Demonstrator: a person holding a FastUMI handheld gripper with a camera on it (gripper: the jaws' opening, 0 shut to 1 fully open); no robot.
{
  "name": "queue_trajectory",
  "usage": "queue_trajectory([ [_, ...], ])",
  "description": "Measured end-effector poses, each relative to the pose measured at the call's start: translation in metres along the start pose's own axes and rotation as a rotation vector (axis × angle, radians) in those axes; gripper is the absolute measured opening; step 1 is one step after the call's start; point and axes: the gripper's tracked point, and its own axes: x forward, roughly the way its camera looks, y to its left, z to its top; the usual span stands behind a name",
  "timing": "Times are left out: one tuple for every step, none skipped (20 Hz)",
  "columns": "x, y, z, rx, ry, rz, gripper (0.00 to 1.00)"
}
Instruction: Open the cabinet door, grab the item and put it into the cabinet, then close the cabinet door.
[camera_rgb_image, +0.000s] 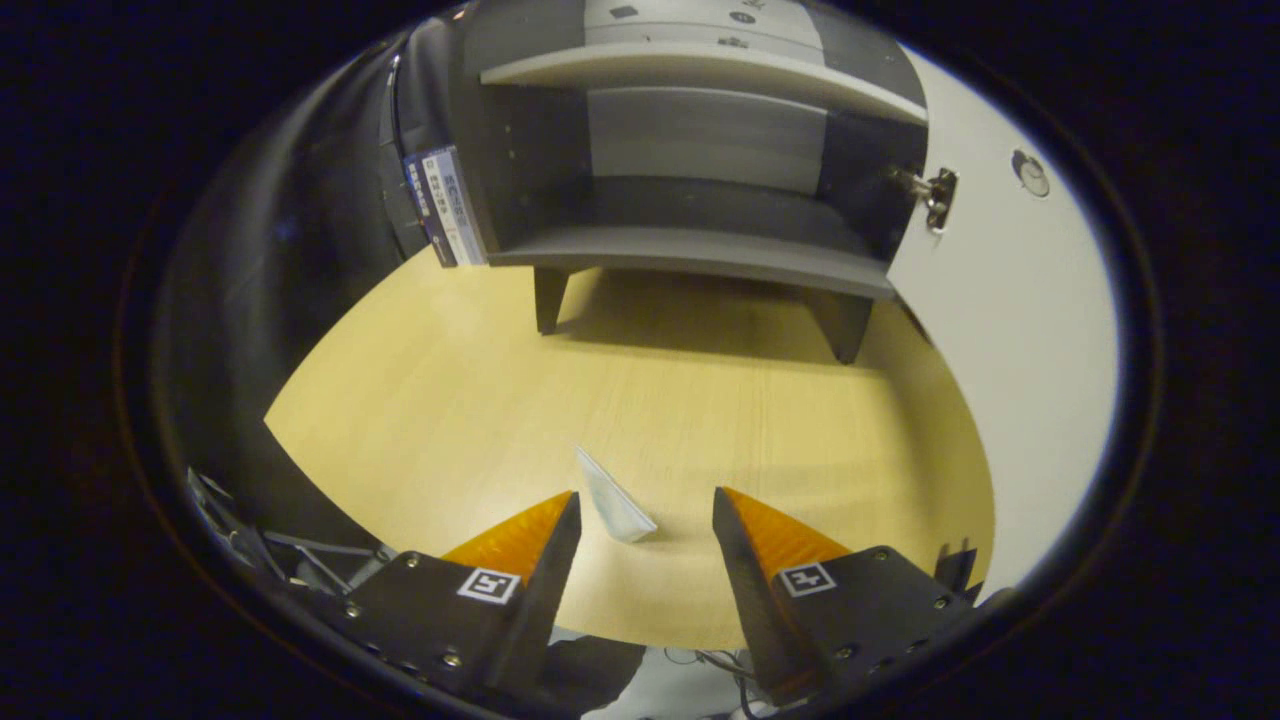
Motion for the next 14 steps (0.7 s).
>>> queue_trajectory([
  [0.007,0.003,-0.002,0.006,0.024,0.014,0.78],
  [0.016,0.005,-0.007,0.020,0.044,0.028,0.72],
  [0.018,0.008,-0.008,0.034,0.049,0.038,0.57],
  [0.025,0.005,-0.003,0.054,0.038,0.032,0.43],
  [0.025,0.007,-0.006,0.070,0.058,0.041,0.28],
  [0.022,0.005,-0.004,0.082,0.064,0.039,0.28],
  [0.015,-0.003,0.004,0.092,0.050,0.009,0.28],
  [0.002,-0.008,0.007,0.100,0.044,0.003,0.14],
  [-0.003,-0.009,0.015,0.110,0.026,0.009,0.14],
  [-0.011,-0.011,0.026,0.115,0.006,0.013,0.14],
  [-0.021,-0.013,0.036,0.117,-0.013,0.016,0.14],
  [-0.035,-0.016,0.049,0.122,-0.032,0.011,0.14],
  [-0.049,-0.017,0.061,0.127,-0.046,0.010,0.14],
  [-0.067,-0.022,0.078,0.135,-0.065,0.003,0.14],
])
